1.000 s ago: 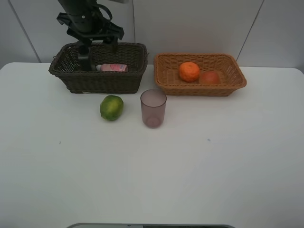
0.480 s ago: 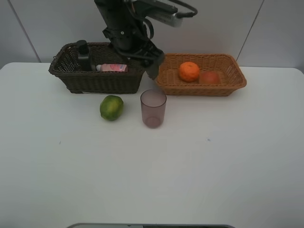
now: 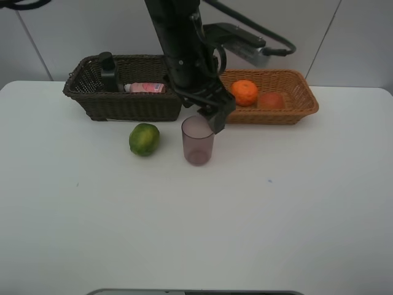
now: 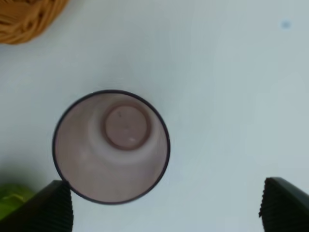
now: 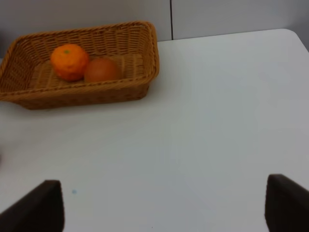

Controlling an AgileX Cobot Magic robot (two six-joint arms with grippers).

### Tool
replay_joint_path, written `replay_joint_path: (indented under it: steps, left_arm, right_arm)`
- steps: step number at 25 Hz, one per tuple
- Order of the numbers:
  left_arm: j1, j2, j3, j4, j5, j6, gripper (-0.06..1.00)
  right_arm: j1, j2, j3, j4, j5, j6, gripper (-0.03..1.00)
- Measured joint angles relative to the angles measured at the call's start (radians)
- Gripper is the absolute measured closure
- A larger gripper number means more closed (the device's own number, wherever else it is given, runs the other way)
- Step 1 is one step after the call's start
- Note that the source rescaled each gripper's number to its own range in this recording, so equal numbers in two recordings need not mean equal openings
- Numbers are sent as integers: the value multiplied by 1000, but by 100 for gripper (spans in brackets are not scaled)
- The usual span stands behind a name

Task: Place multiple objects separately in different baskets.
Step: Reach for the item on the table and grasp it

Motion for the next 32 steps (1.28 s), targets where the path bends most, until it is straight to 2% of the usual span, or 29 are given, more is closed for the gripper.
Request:
replay_joint_path:
  steps: [13,22,32]
  left_arm:
    - [-30,117,0,1,-24,35,-6]
    - [-31,164,0,1,-105,53,-6]
    - [-41,219,0,0,-112,86,-6]
  right_arm:
    - [0,0,0,0,0,0,16]
    - [0,0,0,-2,0,4,16]
    - [0,0,0,-2,0,5,16]
